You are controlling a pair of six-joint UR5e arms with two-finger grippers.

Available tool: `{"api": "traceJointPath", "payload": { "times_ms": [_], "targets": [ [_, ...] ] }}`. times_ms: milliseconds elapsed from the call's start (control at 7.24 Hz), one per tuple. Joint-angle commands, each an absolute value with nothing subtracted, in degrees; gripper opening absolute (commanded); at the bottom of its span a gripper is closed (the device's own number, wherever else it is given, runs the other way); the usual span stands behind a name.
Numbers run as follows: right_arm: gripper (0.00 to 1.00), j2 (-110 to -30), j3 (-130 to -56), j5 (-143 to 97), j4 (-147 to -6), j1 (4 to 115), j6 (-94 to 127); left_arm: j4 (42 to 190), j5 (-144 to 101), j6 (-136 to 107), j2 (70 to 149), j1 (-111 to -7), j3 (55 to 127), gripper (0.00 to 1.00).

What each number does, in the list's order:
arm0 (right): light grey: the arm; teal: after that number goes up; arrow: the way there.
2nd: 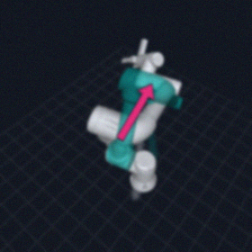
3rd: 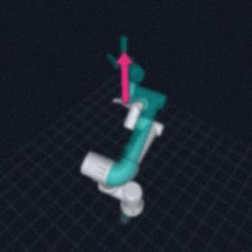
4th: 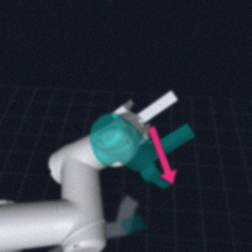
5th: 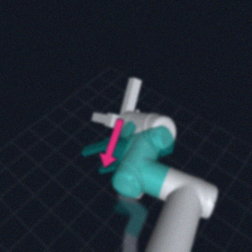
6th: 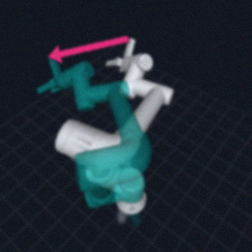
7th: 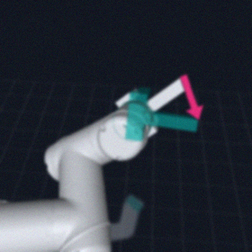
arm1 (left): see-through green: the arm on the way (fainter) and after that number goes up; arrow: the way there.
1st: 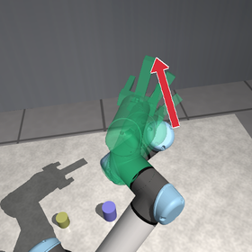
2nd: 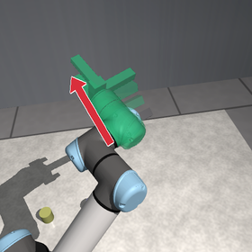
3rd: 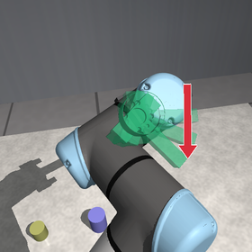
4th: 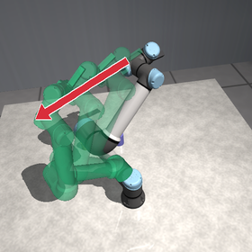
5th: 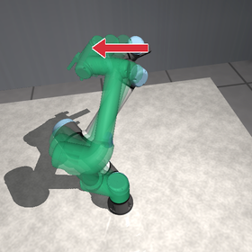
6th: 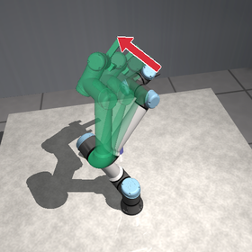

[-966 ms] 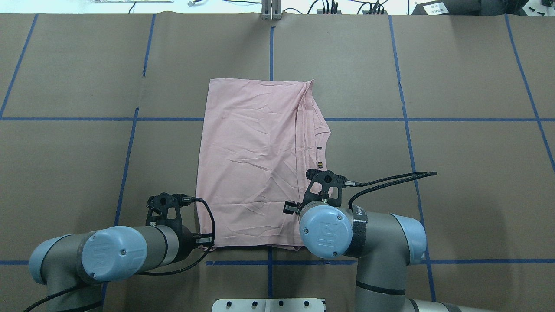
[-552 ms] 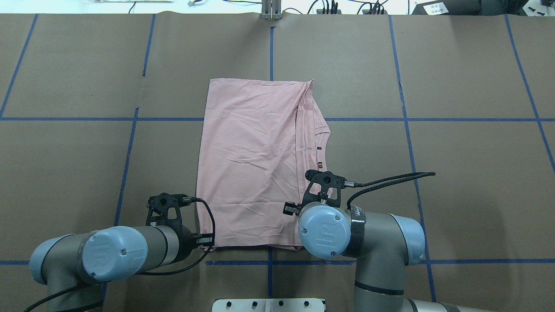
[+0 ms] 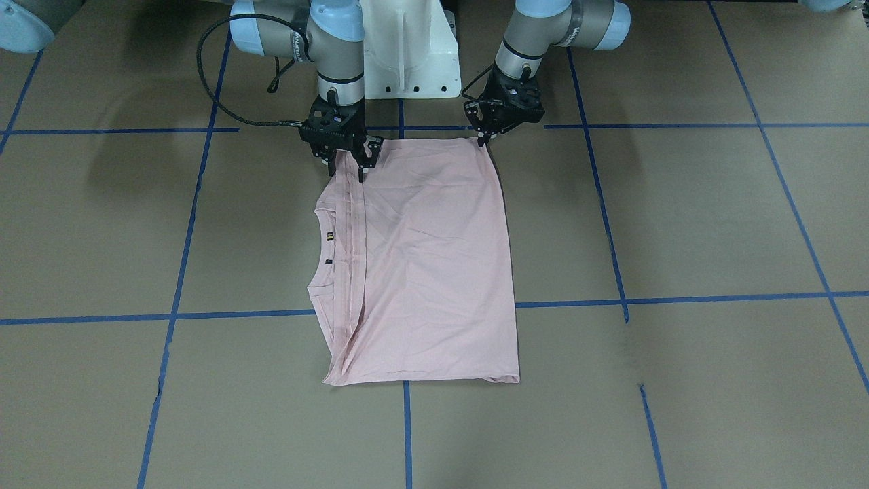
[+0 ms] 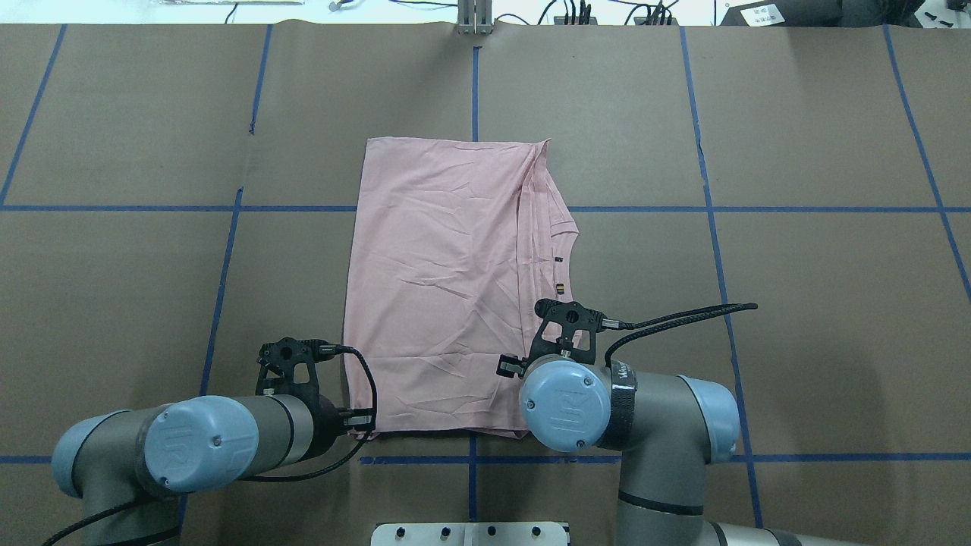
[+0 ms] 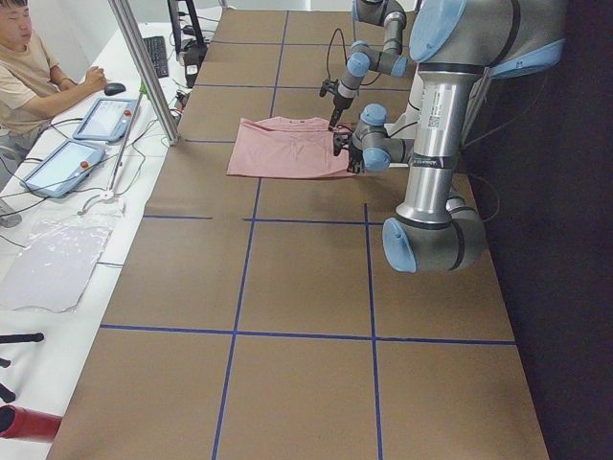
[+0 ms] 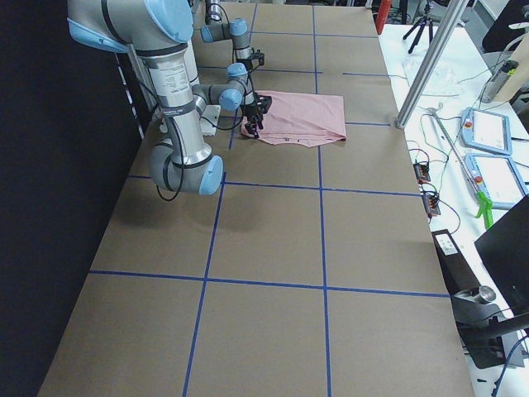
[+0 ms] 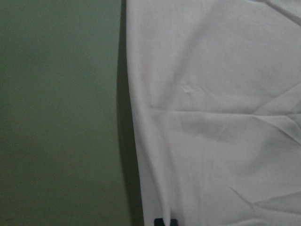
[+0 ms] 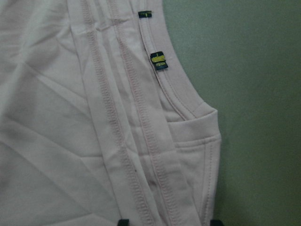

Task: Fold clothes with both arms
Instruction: 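Grasp the near shirt edge corners with both grippers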

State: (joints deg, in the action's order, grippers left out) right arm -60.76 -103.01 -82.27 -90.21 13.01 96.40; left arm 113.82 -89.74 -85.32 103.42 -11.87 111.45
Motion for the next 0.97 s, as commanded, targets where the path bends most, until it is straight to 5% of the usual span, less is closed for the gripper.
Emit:
{"api": "traceJointPath", "payload": {
  "times_ms": [0,828],
  "targets": [
    [0.62,-60.73,-102.92,-82.27,-90.09,12.83,96.59,113.82,-89.74,-85.25,103.54,-11.87,111.36,0.0],
    [0.69,-60.64,-105.37,-83.23,-90.53,11.17,96.59,113.91,-89.74,-84.9,103.54,-11.87,110.92,0.0]
  ]
}}
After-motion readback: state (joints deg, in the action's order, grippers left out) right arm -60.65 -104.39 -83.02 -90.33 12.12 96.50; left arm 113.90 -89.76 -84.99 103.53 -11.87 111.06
